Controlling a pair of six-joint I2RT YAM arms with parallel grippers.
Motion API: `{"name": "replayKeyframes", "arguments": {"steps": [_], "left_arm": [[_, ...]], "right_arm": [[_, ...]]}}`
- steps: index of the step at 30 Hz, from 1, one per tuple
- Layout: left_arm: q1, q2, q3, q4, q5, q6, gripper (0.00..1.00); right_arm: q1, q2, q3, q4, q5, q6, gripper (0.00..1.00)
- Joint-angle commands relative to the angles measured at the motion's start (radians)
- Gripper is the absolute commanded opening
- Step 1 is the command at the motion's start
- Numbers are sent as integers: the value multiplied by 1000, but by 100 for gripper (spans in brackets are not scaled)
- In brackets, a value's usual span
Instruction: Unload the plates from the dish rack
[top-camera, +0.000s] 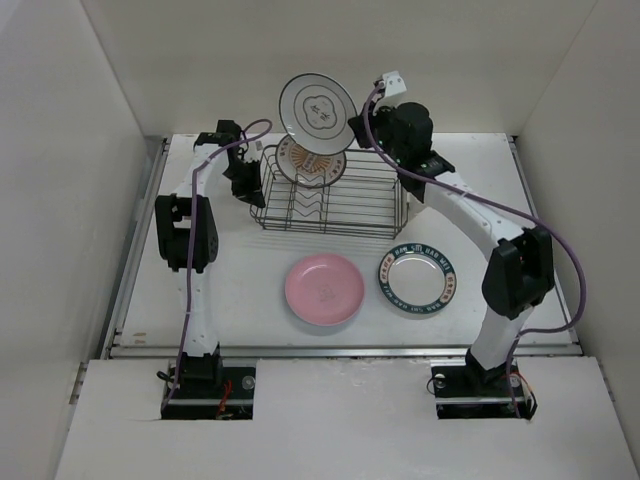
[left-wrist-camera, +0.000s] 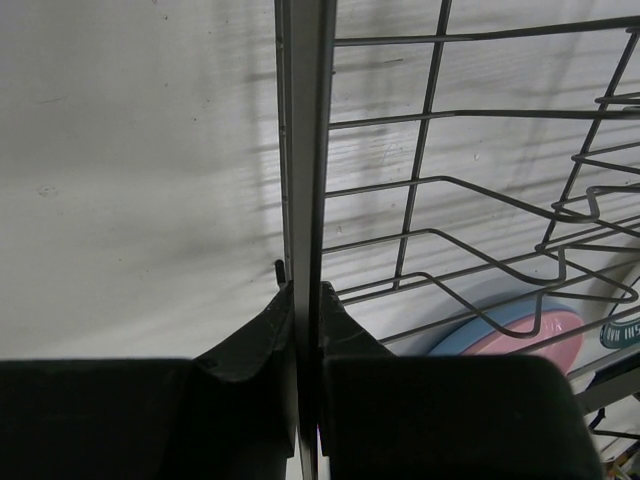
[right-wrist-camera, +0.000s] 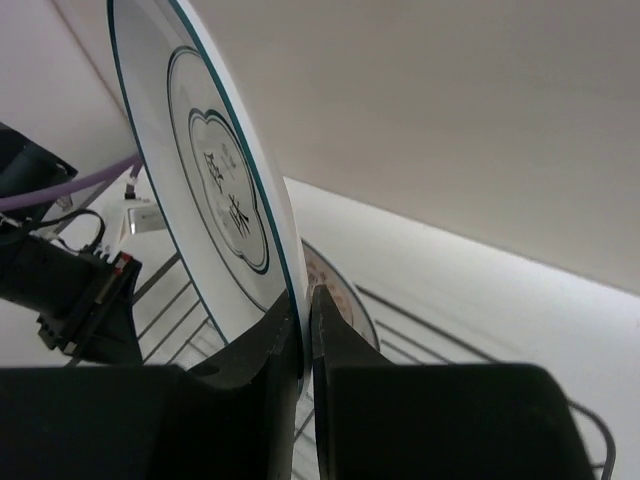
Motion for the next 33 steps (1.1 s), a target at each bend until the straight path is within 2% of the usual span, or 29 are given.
{"name": "replayKeyframes", "arguments": {"steps": [1, 2, 5, 9, 13, 18, 22, 24, 33], "left_arm": [[17, 42, -56, -27, 59, -115, 0], [17, 31, -56, -16, 82, -129, 0], [17, 11, -79, -4, 112, -155, 0], [17, 0, -115, 16, 163, -192, 0], [17, 9, -115, 16, 172, -192, 0], [17, 39, -67, -13, 134, -169, 0], [17, 39, -55, -22, 111, -149, 0], [17, 39, -55, -22, 111, -149, 0], [17, 29, -46, -22, 111, -140, 0]], "right_arm": [[-17, -87, -17, -19, 24, 107, 0], [-31, -110, -33, -44, 3, 181, 0], [-100, -237, -129, -101, -141, 267, 0], [-135, -380, -203, -340, -190, 278, 0], [-203, -561, -376, -539, -278, 368, 0], [-313, -773, -678, -681, -347, 422, 0], [-370, -931, -873, -701, -356, 525, 0], [-384, -978, -956, -701, -345, 626, 0], [-462, -1038, -1030, -819, -105, 753, 0]]}}
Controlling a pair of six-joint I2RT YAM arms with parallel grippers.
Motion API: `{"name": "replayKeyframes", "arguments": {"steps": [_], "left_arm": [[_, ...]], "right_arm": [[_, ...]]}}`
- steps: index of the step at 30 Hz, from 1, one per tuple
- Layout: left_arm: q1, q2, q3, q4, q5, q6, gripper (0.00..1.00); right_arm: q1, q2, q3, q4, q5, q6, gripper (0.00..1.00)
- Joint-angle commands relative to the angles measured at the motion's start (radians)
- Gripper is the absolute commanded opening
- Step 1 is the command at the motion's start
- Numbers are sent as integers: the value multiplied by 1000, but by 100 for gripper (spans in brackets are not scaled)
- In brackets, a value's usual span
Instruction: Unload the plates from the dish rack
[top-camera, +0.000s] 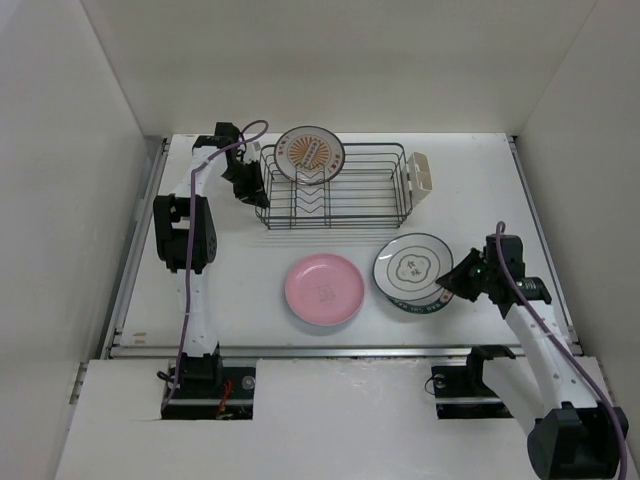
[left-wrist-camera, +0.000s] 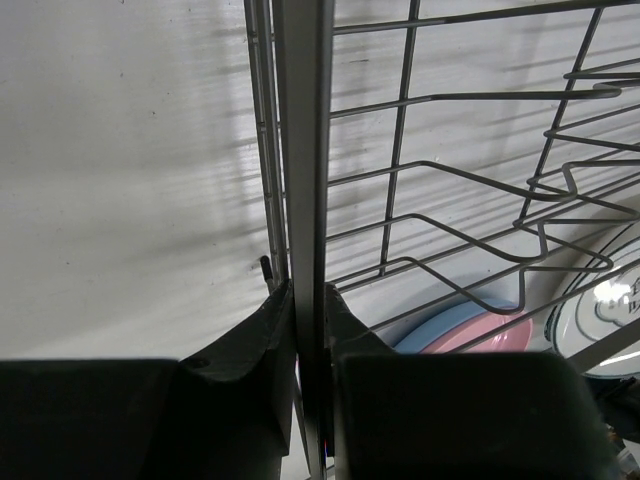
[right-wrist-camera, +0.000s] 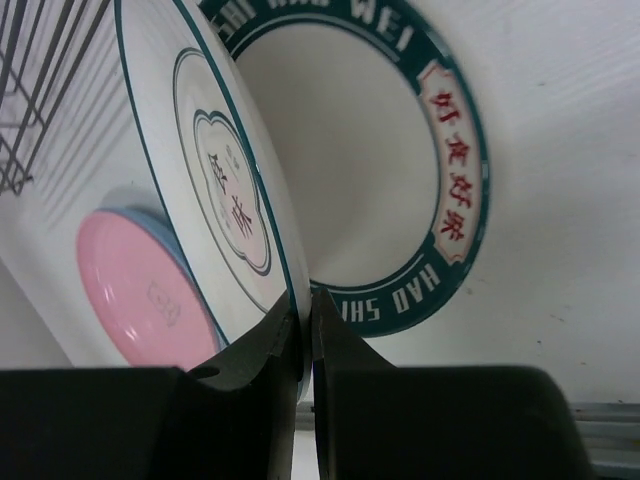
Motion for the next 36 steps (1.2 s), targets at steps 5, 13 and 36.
{"name": "replayKeyframes", "arguments": {"steps": [5, 13, 36], "left_arm": [[8, 39, 4, -72, 31, -54, 0], [8, 48, 4, -72, 31, -45, 0], [8, 68, 31, -92, -13, -14, 0]], "right_arm": [[-17, -34, 2, -60, 153, 83, 33], [-17, -15, 99, -60, 148, 92, 100], [344, 1235, 1465, 199, 188, -763, 92]]}}
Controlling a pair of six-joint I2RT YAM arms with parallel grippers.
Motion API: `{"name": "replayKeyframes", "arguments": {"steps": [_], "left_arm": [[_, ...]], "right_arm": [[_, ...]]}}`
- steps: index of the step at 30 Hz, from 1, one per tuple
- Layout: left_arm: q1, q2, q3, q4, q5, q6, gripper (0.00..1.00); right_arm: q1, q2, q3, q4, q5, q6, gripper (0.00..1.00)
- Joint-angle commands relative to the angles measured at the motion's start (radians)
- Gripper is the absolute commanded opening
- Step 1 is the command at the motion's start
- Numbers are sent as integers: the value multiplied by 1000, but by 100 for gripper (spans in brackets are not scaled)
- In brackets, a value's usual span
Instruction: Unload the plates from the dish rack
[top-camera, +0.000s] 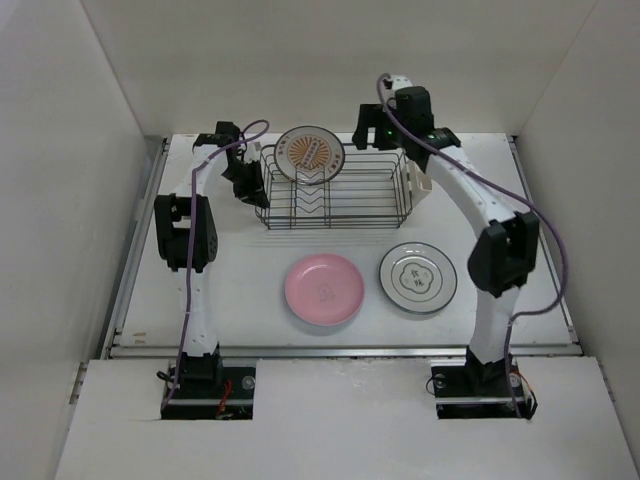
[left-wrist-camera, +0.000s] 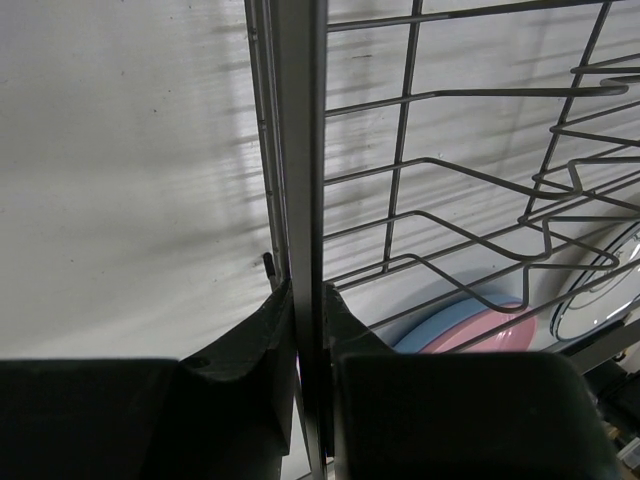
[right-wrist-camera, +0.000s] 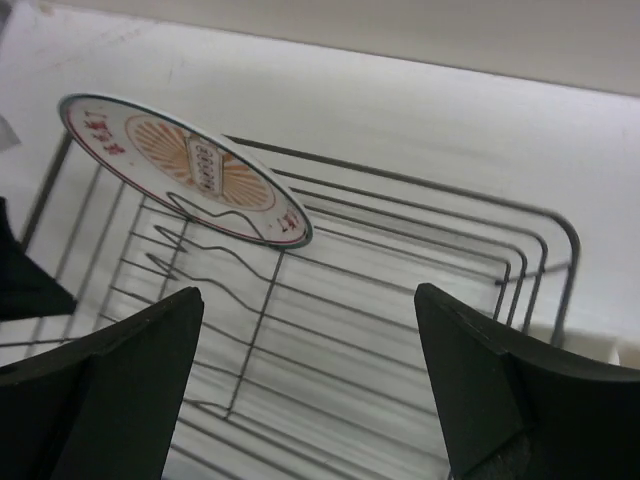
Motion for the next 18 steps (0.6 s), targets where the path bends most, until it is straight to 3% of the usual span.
{"name": "replayKeyframes", "arguments": {"steps": [1, 6, 11, 12, 14, 15, 18], "left_arm": [[9, 47, -7, -53, -19, -20, 0], [9, 47, 2, -62, -39, -10, 0], [19, 57, 14, -71, -62, 1, 0], [19, 57, 5, -71, -62, 1, 0], [19, 57, -7, -71, -50, 1, 0], [19, 57, -16, -71, -50, 1, 0], [19, 57, -26, -61, -25, 1, 0]], "right_arm": [[7, 156, 229, -38, -104, -258, 92], [27, 359, 322, 154, -171, -233, 92], [80, 499, 432, 268, -159, -165, 81], [89, 511, 423, 294, -139, -150, 65], [100, 511, 397, 365, -100, -130, 45], [100, 511, 388, 376, -88, -118, 27], [100, 477, 339, 396, -31, -117, 5]]}}
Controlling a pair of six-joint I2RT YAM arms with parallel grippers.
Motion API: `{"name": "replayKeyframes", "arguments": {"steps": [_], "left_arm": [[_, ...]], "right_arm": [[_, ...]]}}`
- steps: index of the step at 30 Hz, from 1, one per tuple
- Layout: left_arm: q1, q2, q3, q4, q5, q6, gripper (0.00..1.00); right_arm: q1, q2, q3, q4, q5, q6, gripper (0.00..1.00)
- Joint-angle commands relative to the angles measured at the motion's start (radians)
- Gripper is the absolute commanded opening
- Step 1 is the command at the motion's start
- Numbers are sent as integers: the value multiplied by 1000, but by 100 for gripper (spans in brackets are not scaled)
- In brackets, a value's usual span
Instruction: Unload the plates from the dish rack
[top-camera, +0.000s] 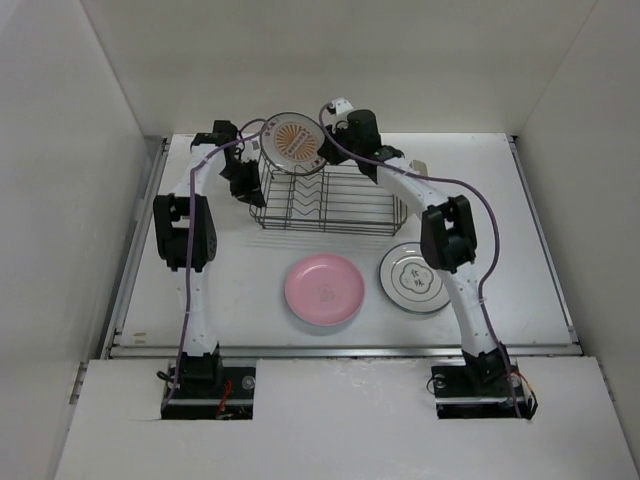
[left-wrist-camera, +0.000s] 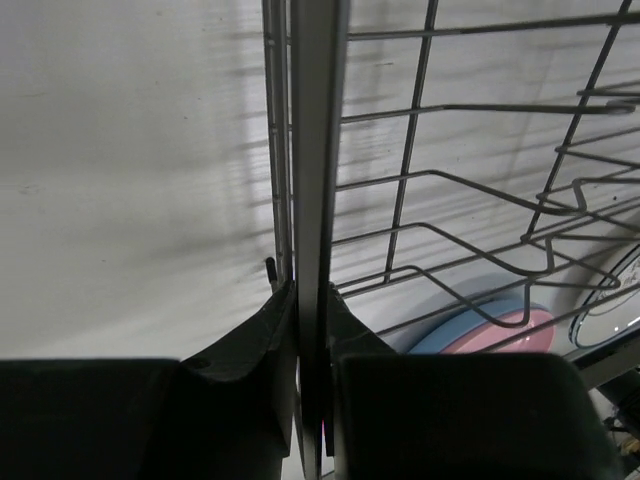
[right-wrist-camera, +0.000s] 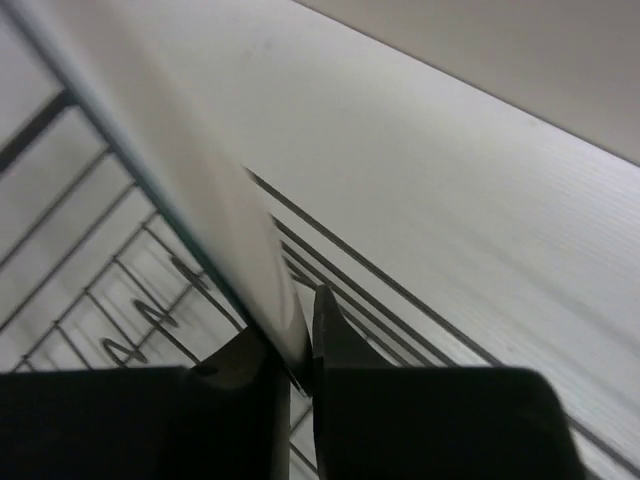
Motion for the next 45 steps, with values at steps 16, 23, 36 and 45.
{"name": "replayKeyframes", "arguments": {"steps": [16, 23, 36, 45], "left_arm": [[17, 19, -89, 1, 91, -112, 0], [26, 1, -121, 50, 183, -178, 0], [26, 41, -25, -16, 151, -126, 0], [-2, -30, 43, -63, 70, -44, 41]], "right_arm": [[-31, -332, -100, 268, 370, 248, 0], [-56, -644, -360, 90, 272, 285, 0], [-232, -1489, -1341, -336, 20, 621, 0], [-295, -1792, -1683, -456, 123, 883, 0]]}}
